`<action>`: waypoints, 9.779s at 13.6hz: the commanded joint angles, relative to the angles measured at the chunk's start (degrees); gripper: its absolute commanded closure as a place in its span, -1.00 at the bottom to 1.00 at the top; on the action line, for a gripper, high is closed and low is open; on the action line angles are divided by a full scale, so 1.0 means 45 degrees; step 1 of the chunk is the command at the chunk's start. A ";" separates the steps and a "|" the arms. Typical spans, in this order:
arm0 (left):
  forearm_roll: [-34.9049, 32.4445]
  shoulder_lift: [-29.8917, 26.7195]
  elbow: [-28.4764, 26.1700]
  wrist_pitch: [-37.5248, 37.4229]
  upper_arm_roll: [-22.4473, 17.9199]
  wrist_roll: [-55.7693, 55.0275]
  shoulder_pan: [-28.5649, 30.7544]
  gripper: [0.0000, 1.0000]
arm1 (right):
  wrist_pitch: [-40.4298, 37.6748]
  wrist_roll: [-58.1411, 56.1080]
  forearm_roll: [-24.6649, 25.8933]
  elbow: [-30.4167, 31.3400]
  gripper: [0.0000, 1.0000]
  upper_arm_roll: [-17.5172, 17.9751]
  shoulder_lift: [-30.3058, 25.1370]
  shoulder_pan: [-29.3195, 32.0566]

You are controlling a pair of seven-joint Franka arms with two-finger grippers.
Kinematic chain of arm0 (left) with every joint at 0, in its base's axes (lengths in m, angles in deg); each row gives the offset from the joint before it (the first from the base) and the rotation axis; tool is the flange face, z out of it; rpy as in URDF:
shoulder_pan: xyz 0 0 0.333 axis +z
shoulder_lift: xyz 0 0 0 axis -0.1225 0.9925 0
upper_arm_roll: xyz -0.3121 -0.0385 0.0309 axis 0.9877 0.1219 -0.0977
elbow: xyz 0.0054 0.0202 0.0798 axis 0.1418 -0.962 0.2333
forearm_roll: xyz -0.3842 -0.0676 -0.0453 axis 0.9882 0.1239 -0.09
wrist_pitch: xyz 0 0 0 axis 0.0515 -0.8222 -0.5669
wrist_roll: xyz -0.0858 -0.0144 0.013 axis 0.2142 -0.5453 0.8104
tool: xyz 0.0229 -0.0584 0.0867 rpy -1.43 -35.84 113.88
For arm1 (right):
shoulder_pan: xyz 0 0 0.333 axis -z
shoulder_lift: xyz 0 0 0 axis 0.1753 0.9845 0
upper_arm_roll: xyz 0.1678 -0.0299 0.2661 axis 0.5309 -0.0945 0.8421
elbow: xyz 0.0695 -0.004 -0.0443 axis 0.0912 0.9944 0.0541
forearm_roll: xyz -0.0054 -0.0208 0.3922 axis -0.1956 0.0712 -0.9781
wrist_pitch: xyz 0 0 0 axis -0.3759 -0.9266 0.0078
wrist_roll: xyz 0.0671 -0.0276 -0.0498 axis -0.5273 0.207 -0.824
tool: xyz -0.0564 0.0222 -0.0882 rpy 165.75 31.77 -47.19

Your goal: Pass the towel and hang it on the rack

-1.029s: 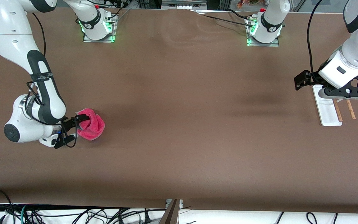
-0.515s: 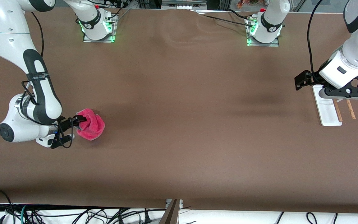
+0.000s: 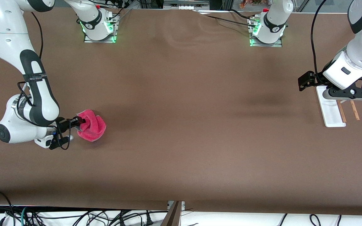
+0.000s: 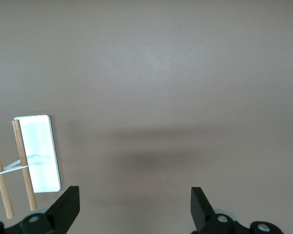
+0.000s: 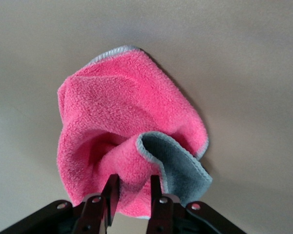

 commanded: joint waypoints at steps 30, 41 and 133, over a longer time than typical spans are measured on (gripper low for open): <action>0.0073 0.0155 0.0365 -0.0544 0.0084 -0.0039 -0.0030 -1.00 | -0.3985 0.7661 0.1939 -0.5738 1.00 0.0017 -0.2261 -0.5317; 0.2467 0.2127 0.0385 0.0527 0.0280 0.0272 -0.0753 -1.00 | -0.2230 1.3543 0.1939 -0.6111 1.00 0.0056 -0.2242 -0.9204; 0.3241 0.4667 0.0131 -0.0192 -0.5735 1.4373 -0.0697 1.00 | -0.3594 0.5832 0.3436 -0.1467 -1.00 -0.1707 -0.6986 -0.3176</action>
